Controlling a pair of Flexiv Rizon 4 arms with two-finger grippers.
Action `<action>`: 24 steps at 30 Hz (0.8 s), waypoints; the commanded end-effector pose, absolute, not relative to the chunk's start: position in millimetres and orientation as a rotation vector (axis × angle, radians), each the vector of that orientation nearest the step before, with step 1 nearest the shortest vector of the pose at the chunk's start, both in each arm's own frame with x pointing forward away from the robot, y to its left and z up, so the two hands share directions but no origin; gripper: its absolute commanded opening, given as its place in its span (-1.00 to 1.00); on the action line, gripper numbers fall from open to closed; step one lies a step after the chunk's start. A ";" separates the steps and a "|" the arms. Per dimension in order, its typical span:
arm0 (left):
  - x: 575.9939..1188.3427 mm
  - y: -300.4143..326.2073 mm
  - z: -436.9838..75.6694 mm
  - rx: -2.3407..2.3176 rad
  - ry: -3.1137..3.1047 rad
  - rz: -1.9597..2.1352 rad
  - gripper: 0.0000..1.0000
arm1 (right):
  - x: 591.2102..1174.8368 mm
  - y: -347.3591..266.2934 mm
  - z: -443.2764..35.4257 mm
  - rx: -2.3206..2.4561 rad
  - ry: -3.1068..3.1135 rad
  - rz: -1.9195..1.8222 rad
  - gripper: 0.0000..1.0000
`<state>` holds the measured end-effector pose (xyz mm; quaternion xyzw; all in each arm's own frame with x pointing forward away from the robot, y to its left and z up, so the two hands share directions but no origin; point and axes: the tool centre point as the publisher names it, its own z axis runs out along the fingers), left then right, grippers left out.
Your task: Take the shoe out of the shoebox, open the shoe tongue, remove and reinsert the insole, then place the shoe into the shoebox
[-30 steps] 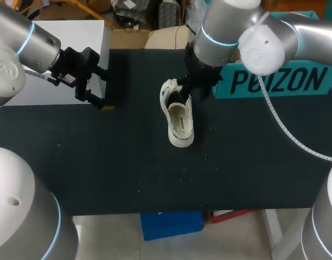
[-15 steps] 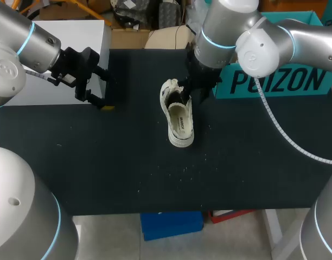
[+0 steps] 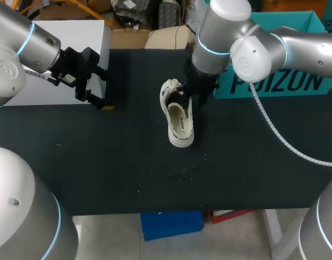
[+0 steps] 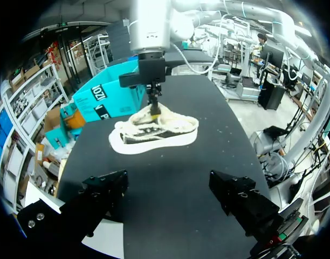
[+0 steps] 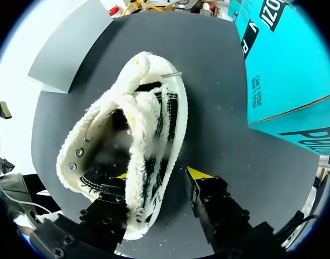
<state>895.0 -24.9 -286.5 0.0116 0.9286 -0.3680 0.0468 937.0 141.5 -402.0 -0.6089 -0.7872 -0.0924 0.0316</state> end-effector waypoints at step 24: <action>894.3 -25.1 -287.7 0.035 2.829 -1.122 1.00 | 924.8 133.8 -346.3 -1.790 -2.499 -0.106 -1.00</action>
